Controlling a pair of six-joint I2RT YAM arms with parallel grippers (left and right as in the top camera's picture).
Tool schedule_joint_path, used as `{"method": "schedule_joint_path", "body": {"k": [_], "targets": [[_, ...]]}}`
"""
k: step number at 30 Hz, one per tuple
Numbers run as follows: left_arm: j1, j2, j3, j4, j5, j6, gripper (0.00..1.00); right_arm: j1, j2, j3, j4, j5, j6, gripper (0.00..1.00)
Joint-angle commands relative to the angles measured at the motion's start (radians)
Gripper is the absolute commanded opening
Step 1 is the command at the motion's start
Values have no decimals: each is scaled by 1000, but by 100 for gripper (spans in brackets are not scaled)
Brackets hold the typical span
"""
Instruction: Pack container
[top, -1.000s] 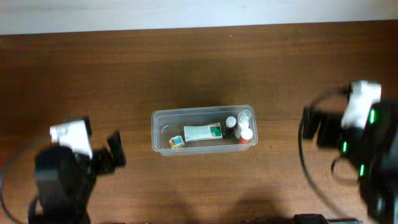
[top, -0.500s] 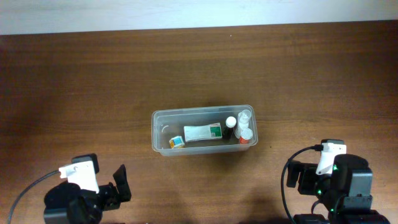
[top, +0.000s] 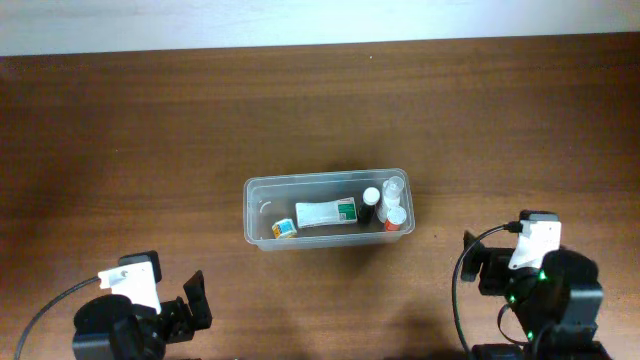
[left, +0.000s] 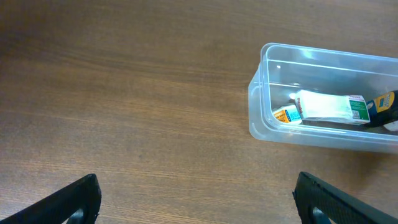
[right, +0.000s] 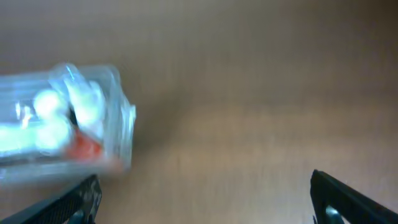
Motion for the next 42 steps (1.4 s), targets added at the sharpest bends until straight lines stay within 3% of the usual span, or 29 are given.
{"method": "schedule_joint_path", "body": {"k": [1, 9, 16, 42], "targets": [[4, -6, -6, 0, 11, 9, 99, 6, -103, -102, 109, -9, -90, 98], [4, -6, -6, 0, 11, 9, 99, 6, -375, -467, 563, -29, -90, 98], [4, -6, -6, 0, 11, 9, 99, 6, -434, -684, 807, -24, -105, 98], [4, -6, -6, 0, 11, 9, 99, 5, -430, -687, 784, -20, -105, 98]]}}
